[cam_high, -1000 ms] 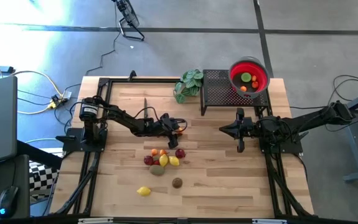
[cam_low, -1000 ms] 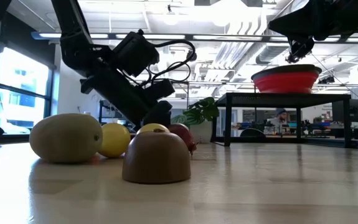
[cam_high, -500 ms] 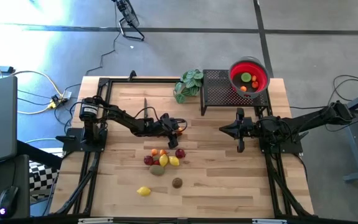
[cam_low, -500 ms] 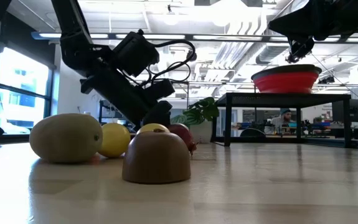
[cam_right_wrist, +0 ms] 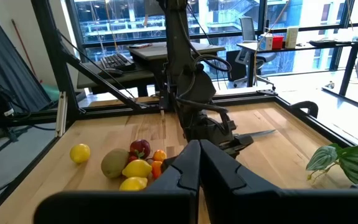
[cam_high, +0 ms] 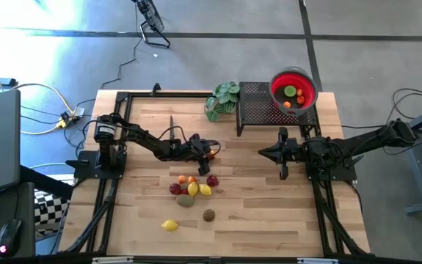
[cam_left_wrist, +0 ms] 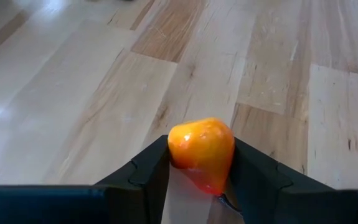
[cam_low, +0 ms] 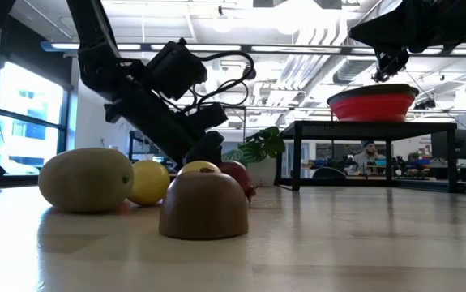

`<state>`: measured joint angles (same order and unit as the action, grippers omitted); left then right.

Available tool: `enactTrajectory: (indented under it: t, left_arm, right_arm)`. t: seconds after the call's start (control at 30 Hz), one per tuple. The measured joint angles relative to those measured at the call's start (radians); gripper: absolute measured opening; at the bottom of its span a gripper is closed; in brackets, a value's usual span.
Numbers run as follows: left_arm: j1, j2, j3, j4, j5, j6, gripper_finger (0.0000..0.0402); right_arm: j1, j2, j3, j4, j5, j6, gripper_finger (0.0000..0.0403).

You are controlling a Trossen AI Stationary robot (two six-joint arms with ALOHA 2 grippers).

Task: Pick & Place Fruit
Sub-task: Put the orange pear into the red strainer bowl

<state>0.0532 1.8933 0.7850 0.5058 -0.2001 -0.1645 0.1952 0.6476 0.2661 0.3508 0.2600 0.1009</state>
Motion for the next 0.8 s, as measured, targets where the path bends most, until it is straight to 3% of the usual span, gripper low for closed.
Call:
enactTrajectory:
  t: [0.37,0.8]
  left_arm:
    - [0.052,-0.004,0.062,0.013,0.041,0.008,0.0145]
    - [0.137,-0.006,0.307,0.015,0.315,0.070,0.0145]
  right_arm:
    - [0.000,0.000,0.000,0.000,0.000,0.000,0.0002]
    - [0.000,0.000,0.000,-0.003,0.000,0.000,0.0003]
